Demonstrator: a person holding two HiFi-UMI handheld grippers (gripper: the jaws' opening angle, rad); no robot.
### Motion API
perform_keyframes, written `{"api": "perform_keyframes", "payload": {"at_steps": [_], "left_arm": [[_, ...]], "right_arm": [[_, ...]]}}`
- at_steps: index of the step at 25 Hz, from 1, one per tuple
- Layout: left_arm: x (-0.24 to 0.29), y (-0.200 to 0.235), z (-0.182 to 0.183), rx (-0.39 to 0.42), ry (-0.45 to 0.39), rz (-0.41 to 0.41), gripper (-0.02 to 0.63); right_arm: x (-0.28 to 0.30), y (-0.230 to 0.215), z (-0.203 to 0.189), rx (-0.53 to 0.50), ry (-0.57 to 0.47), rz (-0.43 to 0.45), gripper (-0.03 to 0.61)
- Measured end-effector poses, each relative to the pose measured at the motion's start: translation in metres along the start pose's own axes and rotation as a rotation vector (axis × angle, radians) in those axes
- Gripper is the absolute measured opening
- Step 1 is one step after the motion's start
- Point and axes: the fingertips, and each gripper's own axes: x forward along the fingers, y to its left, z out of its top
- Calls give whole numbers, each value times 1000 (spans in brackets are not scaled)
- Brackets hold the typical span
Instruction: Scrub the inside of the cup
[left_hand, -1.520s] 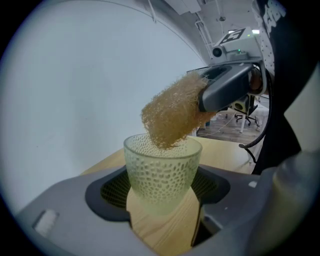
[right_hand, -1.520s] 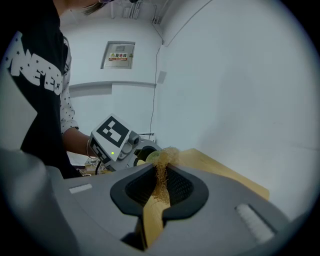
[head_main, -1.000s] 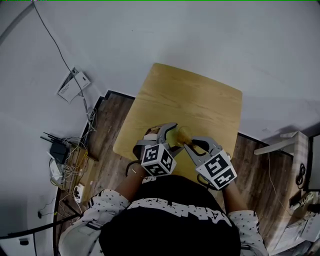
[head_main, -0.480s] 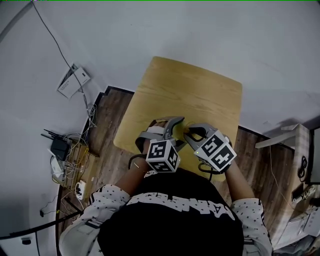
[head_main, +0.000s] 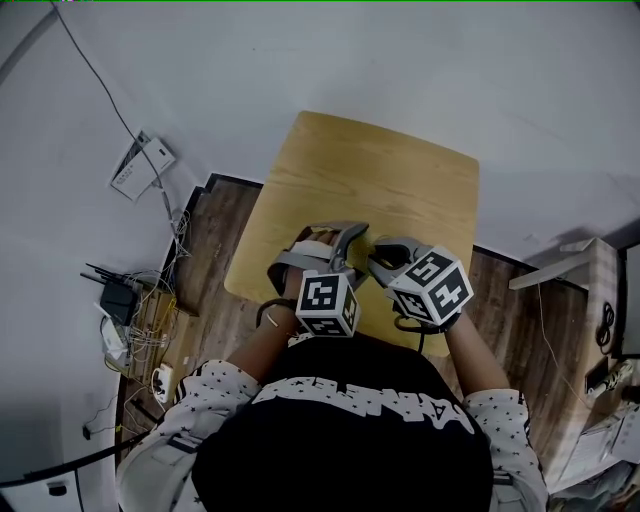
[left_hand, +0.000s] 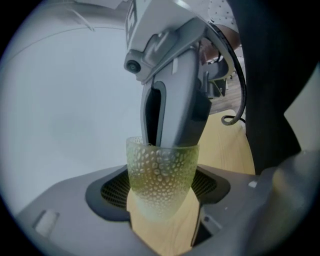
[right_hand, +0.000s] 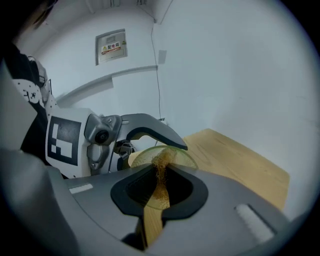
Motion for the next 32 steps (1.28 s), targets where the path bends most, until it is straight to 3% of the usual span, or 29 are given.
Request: {"api": "perform_keyframes", "payload": {"at_steps": [8, 17, 25, 32], "left_arm": [[7, 6, -1, 70, 19, 20, 365], [9, 18, -3, 136, 31, 43, 365], [11, 22, 3, 178, 24, 61, 365], [10, 28, 5, 209, 28, 84, 367]], "right_arm": [[0, -11, 3, 320, -111, 68, 50], [0, -20, 13, 510, -208, 109, 49], [-6, -27, 19, 773, -299, 226, 49], [-10, -32, 23, 894, -340, 277, 49]]}}
